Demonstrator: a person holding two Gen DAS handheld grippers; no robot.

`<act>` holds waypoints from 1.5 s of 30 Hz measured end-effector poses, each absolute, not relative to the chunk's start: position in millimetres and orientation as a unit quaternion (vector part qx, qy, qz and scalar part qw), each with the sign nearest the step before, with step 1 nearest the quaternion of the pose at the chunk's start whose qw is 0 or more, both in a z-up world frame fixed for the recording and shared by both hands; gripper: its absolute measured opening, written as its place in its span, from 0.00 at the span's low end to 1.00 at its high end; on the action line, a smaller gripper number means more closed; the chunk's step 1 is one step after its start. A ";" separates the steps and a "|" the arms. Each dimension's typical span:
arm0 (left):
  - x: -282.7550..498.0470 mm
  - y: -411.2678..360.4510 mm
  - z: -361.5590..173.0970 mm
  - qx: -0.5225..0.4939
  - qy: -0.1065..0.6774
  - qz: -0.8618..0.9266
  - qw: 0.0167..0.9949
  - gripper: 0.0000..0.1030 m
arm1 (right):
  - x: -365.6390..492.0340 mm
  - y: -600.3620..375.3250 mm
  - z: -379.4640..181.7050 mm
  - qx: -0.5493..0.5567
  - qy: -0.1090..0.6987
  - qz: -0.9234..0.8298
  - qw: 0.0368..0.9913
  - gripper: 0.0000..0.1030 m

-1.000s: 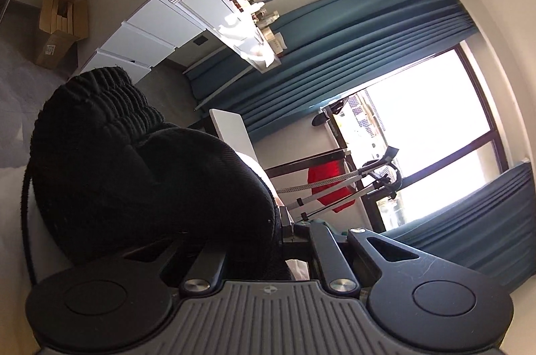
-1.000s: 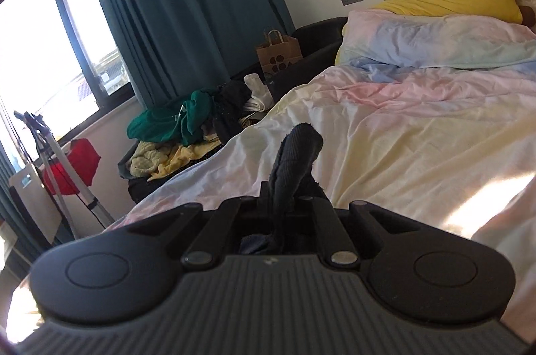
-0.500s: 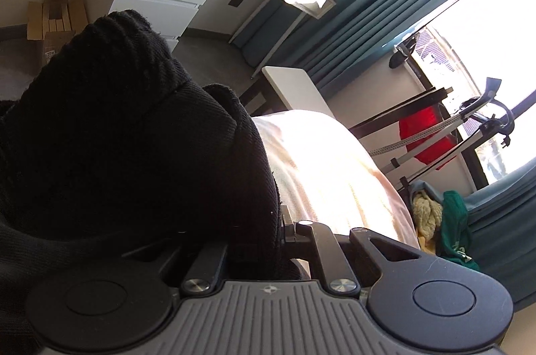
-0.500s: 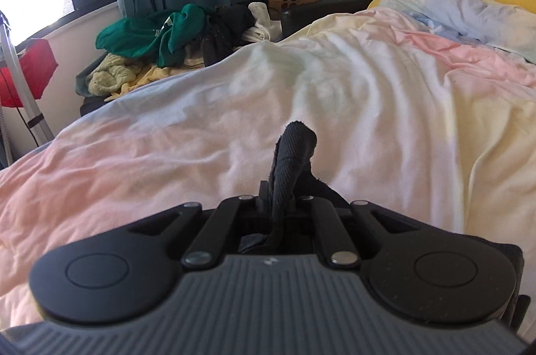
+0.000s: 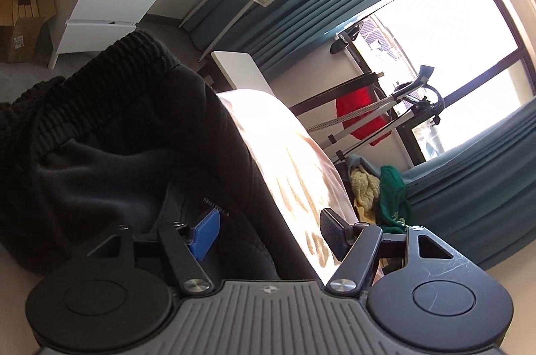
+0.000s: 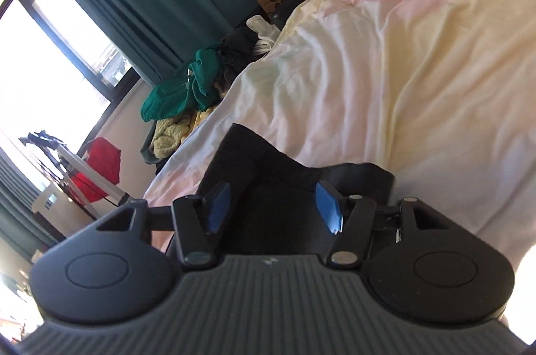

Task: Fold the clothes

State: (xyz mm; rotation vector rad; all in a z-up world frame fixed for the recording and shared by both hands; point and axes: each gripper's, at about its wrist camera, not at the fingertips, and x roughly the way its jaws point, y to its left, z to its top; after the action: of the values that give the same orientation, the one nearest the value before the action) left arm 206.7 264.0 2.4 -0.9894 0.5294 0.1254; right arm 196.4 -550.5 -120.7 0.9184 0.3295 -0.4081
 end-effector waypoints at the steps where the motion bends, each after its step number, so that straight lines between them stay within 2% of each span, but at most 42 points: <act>1: 194.2 263.1 0.7 -0.479 0.253 0.058 0.839 0.68 | 180.6 -554.4 -124.2 0.459 0.151 -0.193 0.854 0.59; 3: 172.6 263.0 -3.9 -0.495 0.253 0.061 0.829 0.71 | 157.0 -559.8 -133.8 0.499 0.147 -0.193 0.832 0.65; 8: 130.9 266.3 -32.7 -0.548 0.264 0.077 0.790 0.74 | 142.8 -570.6 -162.7 0.587 0.195 -0.142 0.773 0.65; 12: 125.1 266.8 -54.5 -0.557 0.266 0.100 0.780 0.75 | 160.1 -559.4 -170.9 0.584 0.213 -0.104 0.776 0.65; 17: 156.9 274.8 -87.8 -0.580 0.259 0.109 0.765 0.74 | 187.7 -550.0 -181.8 0.565 0.222 -0.106 0.787 0.65; 20: 176.2 273.9 -92.9 -0.562 0.241 0.124 0.782 0.69 | 202.3 -546.9 -180.0 0.528 0.223 -0.112 0.812 0.65; 22: 185.6 269.4 -90.6 -0.545 0.230 0.136 0.794 0.67 | 207.9 -545.4 -178.3 0.504 0.222 -0.128 0.825 0.55; 23: 190.1 267.8 -88.8 -0.536 0.227 0.144 0.800 0.58 | 206.6 -546.0 -179.4 0.505 0.218 -0.137 0.824 0.34; 24: 194.4 266.9 -86.1 -0.525 0.227 0.153 0.806 0.50 | 205.0 -546.7 -180.9 0.508 0.212 -0.145 0.822 0.26; 25: 198.0 266.7 -83.9 -0.517 0.226 0.159 0.810 0.46 | 203.3 -547.4 -182.3 0.510 0.207 -0.153 0.821 0.24; 26: 200.4 268.0 -81.9 -0.515 0.225 0.161 0.812 0.38 | 200.0 -548.3 -184.4 0.524 0.195 -0.155 0.815 0.20; 27: 201.0 269.5 -78.9 -0.513 0.224 0.160 0.813 0.31 | 196.2 -548.2 -183.9 0.531 0.186 -0.157 0.812 0.18; 30: 199.0 273.4 -65.9 -0.506 0.223 0.157 0.818 0.21 | 186.1 -545.9 -170.0 0.528 0.161 -0.158 0.819 0.13; 34: 192.2 284.3 -41.9 -0.517 0.214 0.144 0.816 0.18 | 160.0 -543.5 -155.5 0.565 0.131 -0.146 0.801 0.12; 45: 101.0 308.7 11.1 -0.494 0.257 0.122 0.821 0.17 | 58.2 -543.8 -138.0 0.607 0.150 -0.170 0.762 0.11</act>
State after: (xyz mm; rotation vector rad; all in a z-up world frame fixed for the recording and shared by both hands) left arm 101.0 308.7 11.1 -1.0521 0.5472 0.2598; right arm 58.2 -543.8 -138.0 1.3202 0.3255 -0.3690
